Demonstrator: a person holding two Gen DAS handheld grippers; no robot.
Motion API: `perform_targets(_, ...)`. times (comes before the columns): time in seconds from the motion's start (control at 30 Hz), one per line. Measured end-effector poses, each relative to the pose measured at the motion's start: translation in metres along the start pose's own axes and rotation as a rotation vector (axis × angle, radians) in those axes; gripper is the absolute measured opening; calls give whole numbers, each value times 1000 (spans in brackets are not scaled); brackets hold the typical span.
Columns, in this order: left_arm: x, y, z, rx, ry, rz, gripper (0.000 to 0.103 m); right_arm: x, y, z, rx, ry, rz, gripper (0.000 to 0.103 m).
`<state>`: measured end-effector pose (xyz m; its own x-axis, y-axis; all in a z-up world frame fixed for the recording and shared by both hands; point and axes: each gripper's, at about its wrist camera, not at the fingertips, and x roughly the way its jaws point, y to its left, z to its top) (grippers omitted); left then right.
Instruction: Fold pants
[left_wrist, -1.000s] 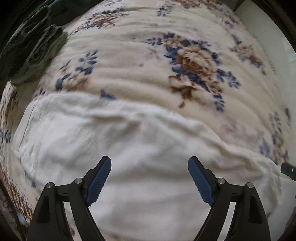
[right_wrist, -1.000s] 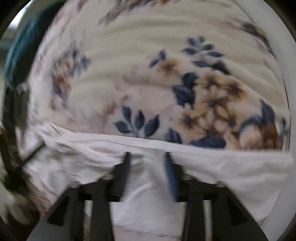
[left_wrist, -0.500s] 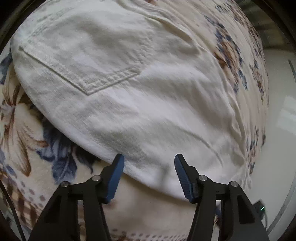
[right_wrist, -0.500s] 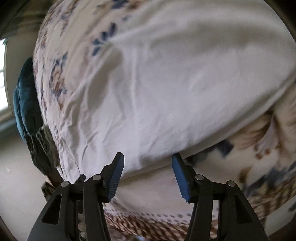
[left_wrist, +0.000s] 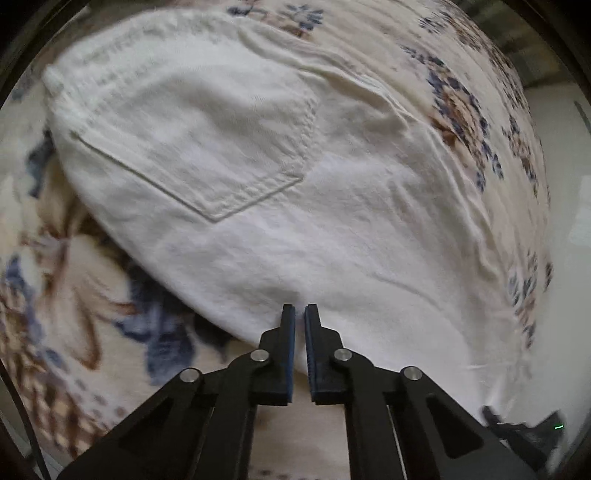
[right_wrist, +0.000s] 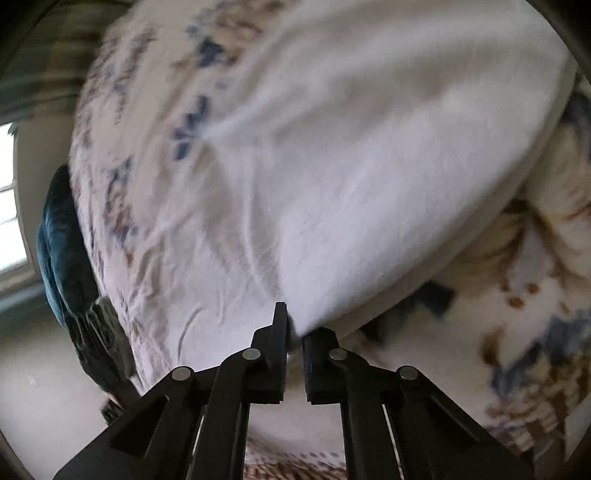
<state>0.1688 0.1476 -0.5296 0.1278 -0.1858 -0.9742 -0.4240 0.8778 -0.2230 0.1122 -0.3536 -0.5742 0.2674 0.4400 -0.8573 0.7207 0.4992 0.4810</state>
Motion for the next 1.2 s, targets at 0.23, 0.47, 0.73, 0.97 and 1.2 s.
perform_targets(0.23,-3,16,3,-5,30,40,12,36,-21,5,1,225,-106,30)
perform_targets(0.47,-28,-51,9,270,-66,130,68,-35,11,21,-214,50,-162,71)
perform_targets(0.73,-9,-105,74,372,-111,124,88,3,137,61,-666,44,-172,73)
perform_targets(0.97,22,-108,106,369,-96,188,88,98,228,65,-1181,334,-291,72)
perform_targets(1.2,29,-89,106,291,-95,177,88,136,238,47,-1434,562,-408,18)
